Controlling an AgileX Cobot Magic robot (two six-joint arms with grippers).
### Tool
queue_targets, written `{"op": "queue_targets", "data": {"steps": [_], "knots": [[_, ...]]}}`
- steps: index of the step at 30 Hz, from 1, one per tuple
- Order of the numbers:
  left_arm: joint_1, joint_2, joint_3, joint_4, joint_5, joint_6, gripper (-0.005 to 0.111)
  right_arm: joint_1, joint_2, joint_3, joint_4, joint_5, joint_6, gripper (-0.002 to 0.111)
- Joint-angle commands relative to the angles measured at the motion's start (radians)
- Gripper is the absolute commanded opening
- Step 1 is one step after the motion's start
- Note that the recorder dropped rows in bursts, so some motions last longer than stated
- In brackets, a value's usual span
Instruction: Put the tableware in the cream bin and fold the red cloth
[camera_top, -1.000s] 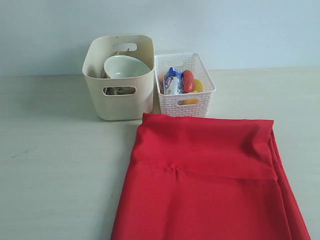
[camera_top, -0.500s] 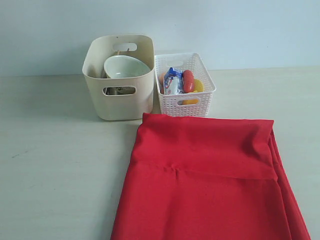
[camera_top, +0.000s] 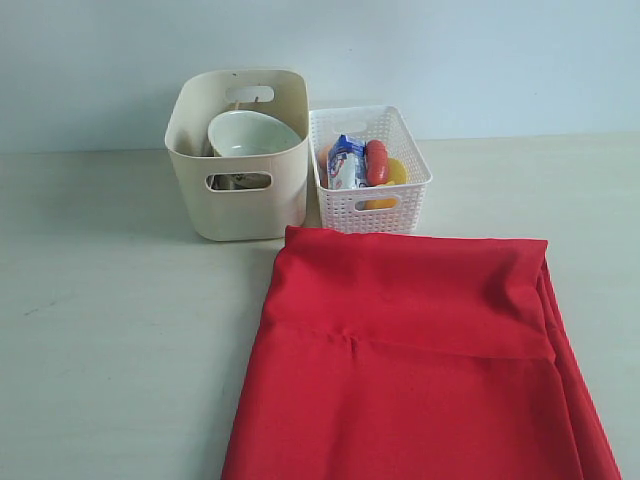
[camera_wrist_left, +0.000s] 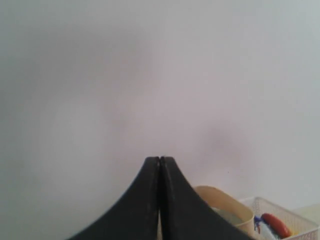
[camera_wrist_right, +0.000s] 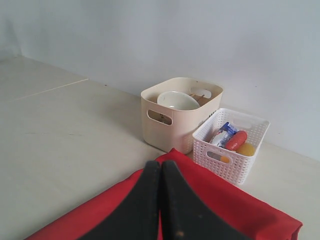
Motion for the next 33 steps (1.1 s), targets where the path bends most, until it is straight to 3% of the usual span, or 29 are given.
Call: {"op": "queue_targets", "data": {"steps": [1,12,20,23,28,33], "knots": [[-0.004,-0.003,0.065,0.065,0.002,-0.002,0.0,0.002,-0.004,0.007,-0.004,-0.008,0.0,0.0],[0.074,-0.017,0.26,-0.031,0.05,-0.002,0.0,0.002,-0.004,0.007,-0.004,-0.008,0.0,0.0],[0.173,-0.017,0.267,-0.074,0.122,-0.002,0.0,0.002,-0.004,0.007,-0.004,-0.008,0.0,0.0],[0.173,-0.017,0.267,-0.076,0.143,-0.002,0.0,0.002,-0.004,0.007,-0.004,-0.008,0.0,0.0],[0.173,-0.017,0.267,-0.076,0.295,-0.002,0.0,0.002,-0.004,0.007,-0.002,-0.008,0.0,0.0],[0.173,-0.017,0.267,-0.076,0.297,-0.002,0.0,0.002,-0.004,0.007,0.006,-0.008,0.0,0.0]]}}
